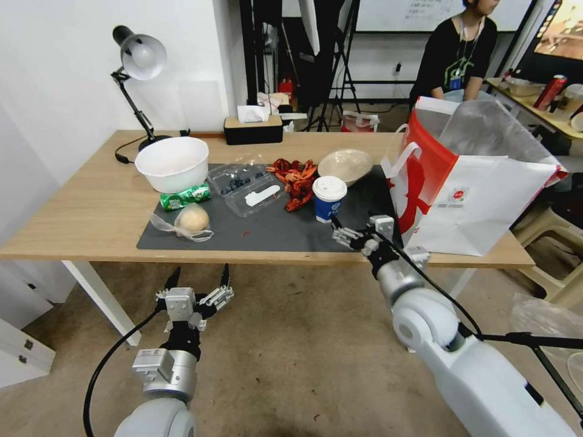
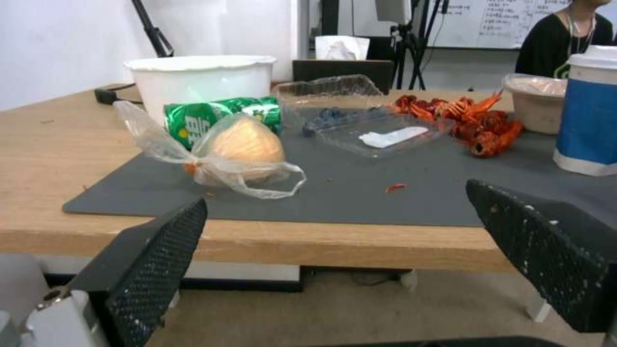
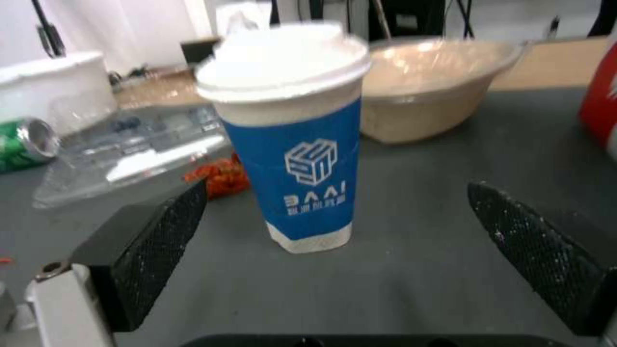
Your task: Pick up the trash from the table and place it into the takeout bag.
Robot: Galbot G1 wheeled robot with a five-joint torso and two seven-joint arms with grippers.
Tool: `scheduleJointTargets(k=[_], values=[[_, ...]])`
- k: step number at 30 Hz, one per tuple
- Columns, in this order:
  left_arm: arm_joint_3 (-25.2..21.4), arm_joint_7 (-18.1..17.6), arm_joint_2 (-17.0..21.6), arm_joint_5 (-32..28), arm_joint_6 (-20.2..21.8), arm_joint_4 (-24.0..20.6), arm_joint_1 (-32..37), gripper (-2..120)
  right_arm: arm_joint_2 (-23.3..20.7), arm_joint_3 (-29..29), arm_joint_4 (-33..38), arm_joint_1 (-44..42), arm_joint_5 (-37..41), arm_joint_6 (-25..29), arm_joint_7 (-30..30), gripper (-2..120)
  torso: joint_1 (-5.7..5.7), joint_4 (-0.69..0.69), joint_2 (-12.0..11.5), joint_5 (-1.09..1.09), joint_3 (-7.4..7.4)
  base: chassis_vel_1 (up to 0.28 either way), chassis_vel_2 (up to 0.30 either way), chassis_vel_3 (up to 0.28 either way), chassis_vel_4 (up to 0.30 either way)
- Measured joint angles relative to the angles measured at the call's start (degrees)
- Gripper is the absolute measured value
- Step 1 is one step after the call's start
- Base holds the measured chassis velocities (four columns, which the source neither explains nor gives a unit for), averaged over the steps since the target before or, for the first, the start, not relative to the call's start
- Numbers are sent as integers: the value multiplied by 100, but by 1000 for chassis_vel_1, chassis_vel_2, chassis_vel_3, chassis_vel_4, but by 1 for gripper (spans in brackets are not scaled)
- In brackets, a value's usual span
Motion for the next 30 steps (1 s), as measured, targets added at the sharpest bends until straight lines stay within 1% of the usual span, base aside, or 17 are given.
scheduleJointTargets(k=[4,7,11,12,14,15,16,18,19,20,22,23,24,26,27,30], values=[[-6,0,0,5,-15,6,0,100,33,-150,-227,261,141,-69,57,100,0,0,0,1,0,0,0,0,0],[-19,-2,0,17,-42,19,9,100,98,-372,-635,649,238,-82,56,100,0,0,1,-1,0,0,0,0,0],[-21,-3,0,19,-48,23,10,100,135,-474,-809,799,261,-74,49,100,0,-1,1,0,0,0,0,0,0],[-24,-4,0,21,-51,26,10,100,177,-575,-953,936,281,-46,33,100,0,0,1,1,0,0,0,0,0],[-25,-5,0,23,-53,28,10,100,223,-658,-1065,1050,287,-18,23,98,0,0,1,0,-1,0,0,0,0],[-28,-9,0,24,-55,35,10,100,277,-751,-1186,1158,289,12,13,92,0,0,1,0,-1,0,0,0,0],[-28,-9,0,24,-55,35,10,100,277,-751,-1186,1158,289,12,13,92,0,0,1,0,-1,0,0,0,0],[-31,-12,0,24,-61,41,10,100,314,-804,-1270,1221,289,41,0,88,0,0,1,0,-1,0,0,0,0],[-34,-15,0,25,-68,46,9,100,339,-836,-1330,1262,288,57,-6,81,0,0,1,0,-1,0,0,0,0],[-34,-15,0,25,-68,46,9,100,339,-836,-1330,1262,288,57,-6,81,0,0,1,0,-1,0,0,0,0],[-37,-21,0,25,-79,62,3,100,361,-867,-1395,1292,275,79,-15,73,0,1,1,0,-1,0,0,0,0],[-38,-24,0,25,-81,69,-1,100,367,-874,-1418,1295,266,87,-20,70,0,0,1,0,-1,0,0,0,0],[-38,-24,0,25,-81,69,-1,100,367,-874,-1418,1295,266,87,-20,70,0,0,1,0,-1,0,0,0,0],[-38,-28,0,26,-86,89,-12,100,369,-879,-1443,1291,247,100,-28,59,0,0,1,0,-1,0,0,0,0],[-37,-29,0,26,-90,105,-18,100,371,-878,-1452,1281,233,113,-28,56,0,-1,1,0,-1,0,0,0,0],[-34,-29,0,27,-94,114,-21,100,372,-872,-1454,1268,218,124,-32,53,0,-1,1,0,-1,0,0,0,0]])
